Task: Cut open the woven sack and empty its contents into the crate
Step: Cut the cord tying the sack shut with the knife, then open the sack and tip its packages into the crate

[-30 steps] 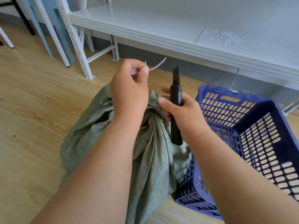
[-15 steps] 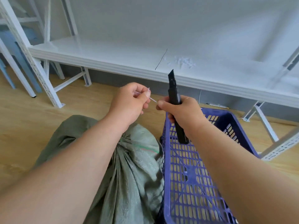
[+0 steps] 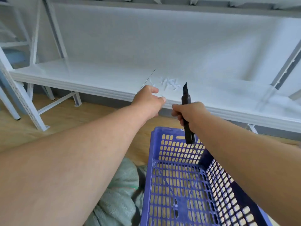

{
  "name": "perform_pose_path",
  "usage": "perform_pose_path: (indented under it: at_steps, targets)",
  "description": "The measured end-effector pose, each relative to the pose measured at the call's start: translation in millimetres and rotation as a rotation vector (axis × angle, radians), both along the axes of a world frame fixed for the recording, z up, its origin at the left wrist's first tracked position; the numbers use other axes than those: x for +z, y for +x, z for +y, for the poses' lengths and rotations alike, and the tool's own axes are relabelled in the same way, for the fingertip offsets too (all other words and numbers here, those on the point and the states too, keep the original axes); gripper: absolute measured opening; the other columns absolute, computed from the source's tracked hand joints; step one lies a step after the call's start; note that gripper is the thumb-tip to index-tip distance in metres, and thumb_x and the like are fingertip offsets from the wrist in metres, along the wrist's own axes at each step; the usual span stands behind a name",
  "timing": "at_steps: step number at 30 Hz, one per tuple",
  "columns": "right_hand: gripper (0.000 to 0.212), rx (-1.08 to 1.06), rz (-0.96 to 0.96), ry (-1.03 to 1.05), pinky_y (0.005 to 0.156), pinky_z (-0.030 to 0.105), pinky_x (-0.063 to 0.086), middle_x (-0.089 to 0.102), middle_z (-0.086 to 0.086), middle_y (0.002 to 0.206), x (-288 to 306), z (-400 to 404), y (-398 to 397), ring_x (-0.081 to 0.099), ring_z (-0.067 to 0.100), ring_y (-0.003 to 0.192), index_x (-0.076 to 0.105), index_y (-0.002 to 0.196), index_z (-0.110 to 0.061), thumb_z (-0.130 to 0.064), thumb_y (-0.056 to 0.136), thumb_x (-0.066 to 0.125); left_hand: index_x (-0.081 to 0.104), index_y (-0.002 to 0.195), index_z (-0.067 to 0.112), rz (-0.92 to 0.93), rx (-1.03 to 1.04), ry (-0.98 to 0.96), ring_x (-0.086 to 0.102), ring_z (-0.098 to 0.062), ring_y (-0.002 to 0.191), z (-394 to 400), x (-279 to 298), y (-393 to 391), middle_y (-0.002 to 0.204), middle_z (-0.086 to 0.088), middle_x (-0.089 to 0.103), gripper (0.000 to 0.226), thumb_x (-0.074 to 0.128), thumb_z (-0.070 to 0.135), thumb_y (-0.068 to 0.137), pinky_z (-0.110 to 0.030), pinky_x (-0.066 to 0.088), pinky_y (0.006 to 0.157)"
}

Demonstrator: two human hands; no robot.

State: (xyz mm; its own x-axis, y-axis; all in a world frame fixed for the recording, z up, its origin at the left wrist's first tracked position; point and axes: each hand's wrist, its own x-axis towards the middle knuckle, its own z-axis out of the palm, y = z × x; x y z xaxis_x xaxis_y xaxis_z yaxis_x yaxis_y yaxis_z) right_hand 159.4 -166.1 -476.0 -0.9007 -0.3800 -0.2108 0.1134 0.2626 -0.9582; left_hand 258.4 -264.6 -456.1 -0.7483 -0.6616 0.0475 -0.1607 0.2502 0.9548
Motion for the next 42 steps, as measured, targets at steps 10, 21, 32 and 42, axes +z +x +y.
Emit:
perform_pose_path:
  at_steps: [10, 21, 32, 42]
  targets:
    - [0.035, 0.07, -0.015, -0.006, 0.055, 0.028, 0.048, 0.075, 0.008, 0.079, -8.2, -29.0, -42.1, 0.049, 0.014, 0.044, 0.06, 0.08, -0.005, -0.038, 0.091, 0.061, 0.057, 0.121, 0.02, -0.03, 0.074, 0.029, 0.066, -0.019, 0.094, 8.7, -16.4, -12.1, 0.109, 0.0, 0.063, 0.031, 0.061, 0.019, 0.091, -0.041, 0.057, 0.085]
    - [0.022, 0.002, -0.42, -0.51, 0.071, 0.032, 0.047, 0.055, 0.006, 0.077, -5.5, 3.2, -34.2, 0.053, 0.019, 0.066, 0.054, 0.095, -0.006, -0.027, 0.1, 0.052, 0.056, 0.118, 0.006, -0.251, -0.161, 0.258, 0.068, -0.017, 0.066, 66.2, -35.8, -21.4, 0.096, -0.011, 0.066, 0.023, 0.053, 0.016, 0.097, -0.03, 0.06, 0.059]
    - [0.018, 0.284, -0.432, -0.492, 0.067, 0.034, 0.046, 0.054, 0.009, 0.081, -8.3, 35.0, -4.8, 0.052, 0.02, 0.071, 0.048, 0.102, -0.007, -0.008, 0.104, 0.03, 0.058, 0.114, -0.002, -0.208, -0.106, 0.411, 0.072, -0.026, 0.068, 81.4, -26.4, -6.8, 0.093, -0.018, 0.069, 0.022, 0.058, 0.009, 0.094, -0.028, 0.06, 0.06]
    - [0.034, 0.423, -0.513, -0.587, 0.08, 0.034, 0.046, 0.057, 0.01, 0.091, -44.1, 43.7, 70.4, 0.055, 0.019, 0.085, 0.045, 0.112, 0.001, 0.016, 0.092, 0.021, 0.059, 0.113, -0.001, -0.129, -0.081, 0.513, 0.073, -0.025, 0.067, 84.6, -54.2, 84.4, 0.096, -0.019, 0.07, 0.026, 0.062, 0.01, 0.091, -0.023, 0.058, 0.059]
